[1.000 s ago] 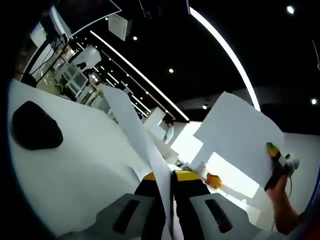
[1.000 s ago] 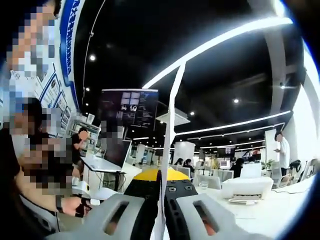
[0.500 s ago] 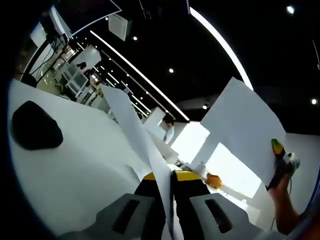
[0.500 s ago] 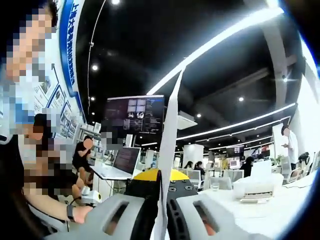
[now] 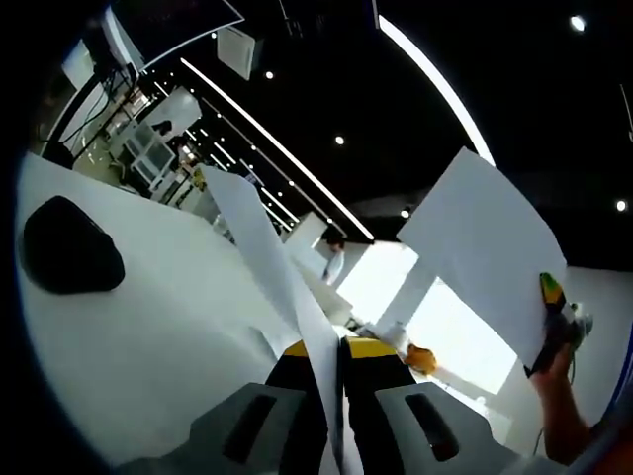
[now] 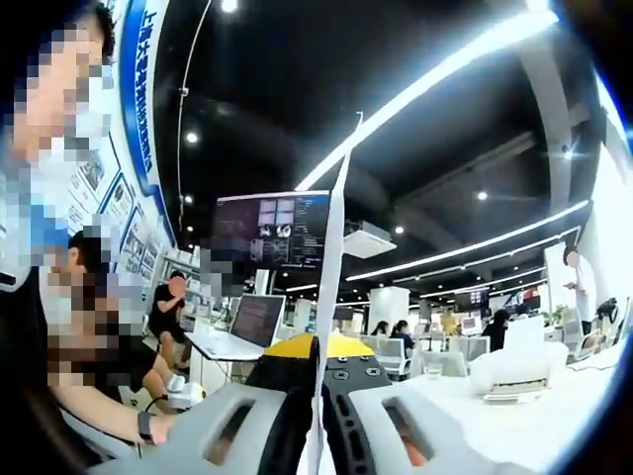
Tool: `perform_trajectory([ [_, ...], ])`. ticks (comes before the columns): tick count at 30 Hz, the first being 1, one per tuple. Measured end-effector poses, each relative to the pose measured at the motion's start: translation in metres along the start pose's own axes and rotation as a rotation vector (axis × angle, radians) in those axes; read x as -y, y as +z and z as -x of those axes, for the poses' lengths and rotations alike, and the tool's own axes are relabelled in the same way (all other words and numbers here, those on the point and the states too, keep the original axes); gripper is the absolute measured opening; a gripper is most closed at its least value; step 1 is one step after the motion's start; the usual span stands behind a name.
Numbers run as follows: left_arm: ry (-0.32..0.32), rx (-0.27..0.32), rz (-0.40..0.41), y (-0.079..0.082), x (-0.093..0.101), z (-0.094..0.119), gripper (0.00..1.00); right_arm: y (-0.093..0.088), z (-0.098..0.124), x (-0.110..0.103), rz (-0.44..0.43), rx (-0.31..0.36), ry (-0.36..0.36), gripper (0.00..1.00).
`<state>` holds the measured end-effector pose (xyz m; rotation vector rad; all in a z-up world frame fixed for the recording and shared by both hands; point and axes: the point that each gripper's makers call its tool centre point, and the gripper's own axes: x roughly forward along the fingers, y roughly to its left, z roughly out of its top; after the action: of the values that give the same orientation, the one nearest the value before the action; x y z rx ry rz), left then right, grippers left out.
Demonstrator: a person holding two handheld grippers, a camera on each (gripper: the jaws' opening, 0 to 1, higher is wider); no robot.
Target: Organize the stack of printing papers by aligning and flattening the scattered papers on the table
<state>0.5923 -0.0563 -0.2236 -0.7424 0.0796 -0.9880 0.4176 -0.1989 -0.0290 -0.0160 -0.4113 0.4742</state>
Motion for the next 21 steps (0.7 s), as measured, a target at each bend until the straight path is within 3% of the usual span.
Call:
perform_trajectory([
  [10,0.001,-0.002,-0.002,0.000,0.000,0.000,0.07,0.001,-0.003,-0.002,-0.067,0.031,0.016,0.00],
  [21,0.000,-0.002,-0.002,0.000,-0.001,-0.001,0.07,-0.010,-0.006,-0.006,-0.102,0.030,0.027,0.00],
])
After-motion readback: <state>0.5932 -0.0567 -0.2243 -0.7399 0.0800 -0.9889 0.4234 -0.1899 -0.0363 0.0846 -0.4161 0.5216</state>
